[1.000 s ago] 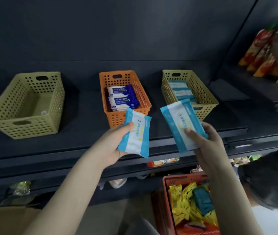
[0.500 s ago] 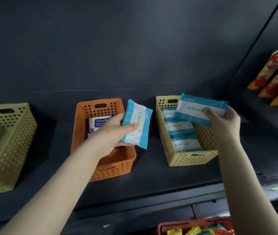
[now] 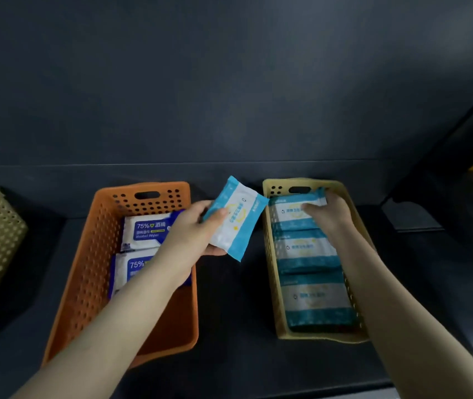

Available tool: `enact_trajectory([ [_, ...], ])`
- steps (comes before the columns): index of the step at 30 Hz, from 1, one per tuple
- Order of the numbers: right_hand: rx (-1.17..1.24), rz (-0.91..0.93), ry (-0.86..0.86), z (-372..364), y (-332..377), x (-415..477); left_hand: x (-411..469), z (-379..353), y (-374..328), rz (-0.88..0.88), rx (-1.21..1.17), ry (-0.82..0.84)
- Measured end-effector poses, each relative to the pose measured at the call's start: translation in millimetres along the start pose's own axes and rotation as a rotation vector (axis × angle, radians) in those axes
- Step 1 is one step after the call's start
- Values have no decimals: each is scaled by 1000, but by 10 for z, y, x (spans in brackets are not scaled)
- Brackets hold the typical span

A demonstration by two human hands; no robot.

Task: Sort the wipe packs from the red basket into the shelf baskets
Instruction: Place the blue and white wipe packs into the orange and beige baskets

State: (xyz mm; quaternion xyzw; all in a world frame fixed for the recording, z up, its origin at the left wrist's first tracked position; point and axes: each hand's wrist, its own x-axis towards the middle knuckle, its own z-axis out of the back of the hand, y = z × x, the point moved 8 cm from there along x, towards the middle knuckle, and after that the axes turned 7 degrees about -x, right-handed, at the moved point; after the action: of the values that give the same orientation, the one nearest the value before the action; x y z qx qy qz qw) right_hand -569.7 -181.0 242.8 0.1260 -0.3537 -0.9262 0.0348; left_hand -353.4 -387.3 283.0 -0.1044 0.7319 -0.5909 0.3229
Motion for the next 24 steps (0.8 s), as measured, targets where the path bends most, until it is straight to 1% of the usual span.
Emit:
enact_trajectory([
  [2, -104, 37, -40, 68, 33, -34, 49, 20, 14, 8, 6, -9],
  [4, -262, 134, -127, 130, 103, -89, 81, 31, 40, 25, 7, 6],
  [6, -354, 234, -178, 118, 145, -154, 99, 44, 54, 40, -2, 19],
  [8, -422, 293, -108, 12, 130, -163, 114, 60, 60, 61, -27, 21],
  [10, -386, 281, -25, -31, 108, -154, 125, 64, 62, 88, -50, 21],
  [11, -364, 281, -8, -25, 112, -148, 126, 61, 57, 97, -61, 23],
  [14, -368, 318, -36, 52, 173, -172, 136, 49, 30, 96, -83, 29],
  [16, -290, 296, -40, 115, 223, -259, 130, 36, -17, 74, -97, 36],
  [18, -120, 226, 3, 155, 270, -413, 119, -10, -52, 79, -161, 54],
  [20, 213, 89, 178, 105, 284, -613, 89, -136, -70, 96, -243, 88],
  [21, 331, 51, 282, 57, 305, -717, 68, -227, -72, 100, -263, 111],
  [22, 392, 50, 370, 12, 331, -810, 49, -326, -66, 101, -270, 135],
  [24, 462, 53, 474, -64, 337, -940, -5, -535, -45, 96, -260, 197],
])
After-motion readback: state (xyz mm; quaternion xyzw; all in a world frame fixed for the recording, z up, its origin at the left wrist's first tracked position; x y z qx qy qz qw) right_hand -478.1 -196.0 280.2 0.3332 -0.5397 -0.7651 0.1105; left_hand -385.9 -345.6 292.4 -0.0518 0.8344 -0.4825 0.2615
